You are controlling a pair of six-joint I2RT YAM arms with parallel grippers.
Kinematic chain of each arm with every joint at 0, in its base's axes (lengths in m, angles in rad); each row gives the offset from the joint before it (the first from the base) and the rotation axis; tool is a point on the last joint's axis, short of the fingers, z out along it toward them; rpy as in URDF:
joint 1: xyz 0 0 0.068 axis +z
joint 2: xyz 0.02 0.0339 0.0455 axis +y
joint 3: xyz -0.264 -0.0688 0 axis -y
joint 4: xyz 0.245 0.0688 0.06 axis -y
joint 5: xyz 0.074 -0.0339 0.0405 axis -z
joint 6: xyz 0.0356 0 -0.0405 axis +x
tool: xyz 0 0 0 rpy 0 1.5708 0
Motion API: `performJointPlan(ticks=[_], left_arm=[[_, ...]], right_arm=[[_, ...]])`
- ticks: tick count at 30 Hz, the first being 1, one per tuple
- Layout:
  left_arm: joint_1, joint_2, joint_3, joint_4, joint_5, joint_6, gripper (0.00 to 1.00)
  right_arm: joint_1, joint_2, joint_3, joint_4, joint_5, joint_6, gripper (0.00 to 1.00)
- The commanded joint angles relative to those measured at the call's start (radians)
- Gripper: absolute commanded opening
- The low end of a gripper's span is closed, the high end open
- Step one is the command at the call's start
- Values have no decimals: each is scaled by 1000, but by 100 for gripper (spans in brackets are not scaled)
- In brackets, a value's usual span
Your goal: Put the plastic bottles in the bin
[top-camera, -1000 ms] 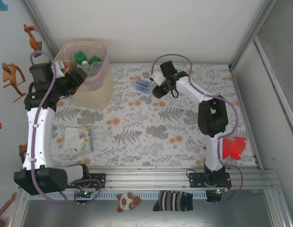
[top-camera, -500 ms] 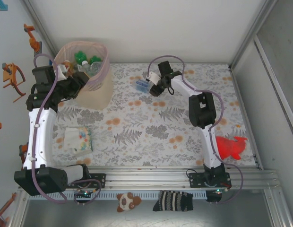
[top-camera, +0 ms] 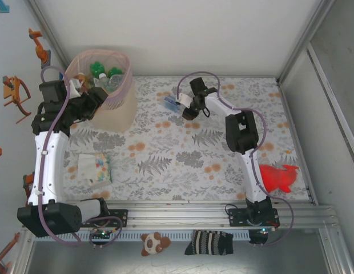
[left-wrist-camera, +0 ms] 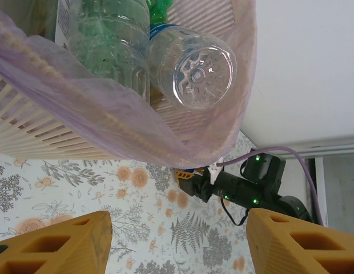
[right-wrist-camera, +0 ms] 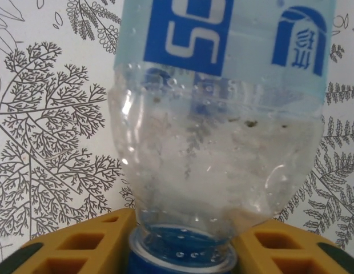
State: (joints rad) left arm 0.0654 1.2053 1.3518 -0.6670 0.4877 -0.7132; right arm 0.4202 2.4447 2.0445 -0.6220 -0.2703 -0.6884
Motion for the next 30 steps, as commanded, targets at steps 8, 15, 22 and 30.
performJointPlan(ticks=[8,15,22,30], left_arm=[[-65,-37,-2,-2,-25,-6,63],[-161,-41,-12,59,-81,-30,73],[-258,-30,-19,166,-126,-74,80],[-407,57,30,249,-182,-91,88]], right_arm=[[-4,-94,-48,-5,-32,24,21],[-3,-259,-189,75,-64,155,21],[-3,-415,-303,114,-110,309,21],[2,-617,-455,196,-154,470,20]])
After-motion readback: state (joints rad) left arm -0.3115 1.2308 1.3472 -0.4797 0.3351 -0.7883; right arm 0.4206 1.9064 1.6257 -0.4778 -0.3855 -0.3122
